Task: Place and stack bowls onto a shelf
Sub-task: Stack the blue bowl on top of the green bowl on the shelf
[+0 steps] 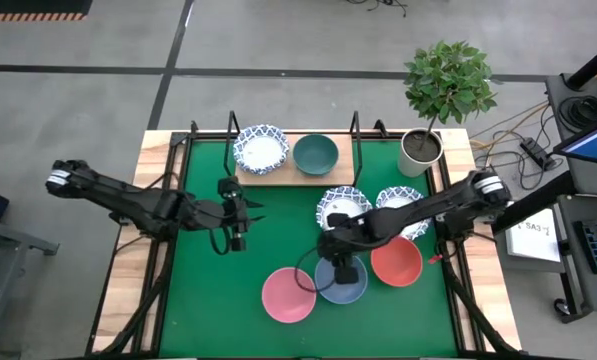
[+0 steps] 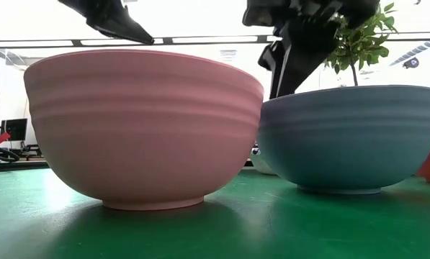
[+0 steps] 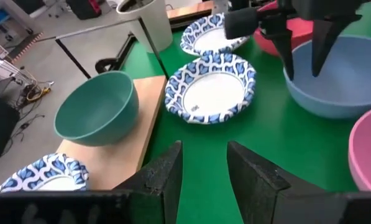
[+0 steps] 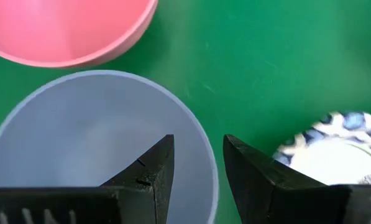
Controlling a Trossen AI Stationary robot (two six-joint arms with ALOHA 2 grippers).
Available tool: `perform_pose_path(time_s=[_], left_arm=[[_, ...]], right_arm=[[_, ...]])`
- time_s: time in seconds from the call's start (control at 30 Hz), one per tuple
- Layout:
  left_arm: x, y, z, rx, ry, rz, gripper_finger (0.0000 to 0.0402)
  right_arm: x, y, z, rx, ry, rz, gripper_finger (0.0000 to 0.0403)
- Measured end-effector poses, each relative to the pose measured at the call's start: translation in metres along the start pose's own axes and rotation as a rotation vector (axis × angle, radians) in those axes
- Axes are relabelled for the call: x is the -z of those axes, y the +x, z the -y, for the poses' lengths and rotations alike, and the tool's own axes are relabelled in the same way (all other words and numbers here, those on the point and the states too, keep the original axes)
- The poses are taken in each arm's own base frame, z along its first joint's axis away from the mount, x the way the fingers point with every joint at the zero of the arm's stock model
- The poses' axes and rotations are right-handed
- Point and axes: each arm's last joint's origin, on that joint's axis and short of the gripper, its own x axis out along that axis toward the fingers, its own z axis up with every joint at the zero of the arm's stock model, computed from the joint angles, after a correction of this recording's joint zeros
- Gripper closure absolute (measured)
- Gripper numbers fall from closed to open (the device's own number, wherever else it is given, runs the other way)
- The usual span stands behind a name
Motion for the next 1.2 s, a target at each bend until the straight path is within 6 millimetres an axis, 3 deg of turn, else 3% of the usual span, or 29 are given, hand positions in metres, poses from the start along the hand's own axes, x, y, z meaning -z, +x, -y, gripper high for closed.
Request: perform_pose_path(time_s=[0.17, 0.5, 0.77, 0.97, 1.2], left_arm=[[0.002, -0.005, -0.003, -0.001, -0.010, 0.017, 0.0293], [0.002, -0.006, -0.003, 0.001, -0.008, 0.023, 0.0293], [0.000, -0.005, -0.002, 0.000, -0.002, 0.035, 0.0293], [-0.003, -0.005, -0.003, -0.001, -0.007, 0.069, 0.0293], [-0.006, -0.006, -0.004, -0.033, 0.001, 0.095, 0.0293]], right_arm=[[-0.010, 0.017, 0.003, 0.008, -0.046, -0.032, 0.0275], [-0.007, 0.041, 0.004, 0.005, -0.090, -0.102, 0.0286], [-0.006, 0.043, 0.003, -0.014, -0.092, -0.118, 0.0383], [-0.004, 0.023, 0.006, -0.038, -0.054, -0.158, 0.0393], [-0.017, -0.032, 0.034, 0.044, 0.048, -0.118, 0.0394]])
